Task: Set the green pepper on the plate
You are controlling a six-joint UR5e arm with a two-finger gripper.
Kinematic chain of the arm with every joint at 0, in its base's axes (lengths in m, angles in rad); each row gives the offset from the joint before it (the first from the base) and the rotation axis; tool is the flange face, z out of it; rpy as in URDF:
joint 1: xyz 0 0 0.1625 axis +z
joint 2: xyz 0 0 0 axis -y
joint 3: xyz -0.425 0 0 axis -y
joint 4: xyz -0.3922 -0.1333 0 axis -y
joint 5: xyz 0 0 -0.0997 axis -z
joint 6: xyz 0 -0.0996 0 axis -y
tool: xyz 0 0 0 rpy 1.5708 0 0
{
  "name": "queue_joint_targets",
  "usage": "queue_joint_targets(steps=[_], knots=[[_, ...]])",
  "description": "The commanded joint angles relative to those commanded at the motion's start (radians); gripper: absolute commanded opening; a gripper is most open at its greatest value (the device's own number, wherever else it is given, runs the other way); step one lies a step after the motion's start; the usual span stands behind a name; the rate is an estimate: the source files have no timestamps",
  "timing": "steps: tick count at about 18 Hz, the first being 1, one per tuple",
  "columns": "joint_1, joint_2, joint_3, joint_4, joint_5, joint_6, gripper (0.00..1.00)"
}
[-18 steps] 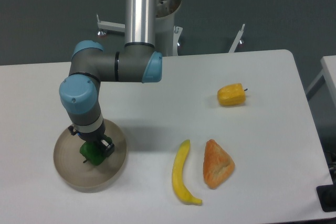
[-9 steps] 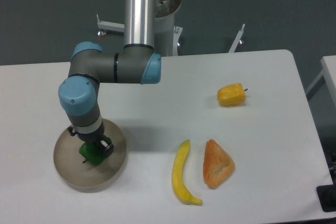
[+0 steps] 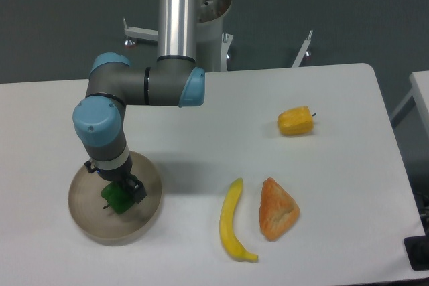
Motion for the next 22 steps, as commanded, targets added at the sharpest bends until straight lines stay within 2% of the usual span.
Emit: queue_joint_targets(steps=[5,8,9,19,22], knots=[[0.012,0.034,-0.002,-0.018,0.0,0.086,1.0],[0.081,0.066,0.002,-0.029,-0.002,0.147,1.0],[0.115,0.075,0.008,-0.049,-0.002,0.196,1.0],[0.346,0.075,0.02,-0.054,-0.002,0.498,1.0],[0.391,0.086,0.021,-0.054,0.0,0.561,1.0]])
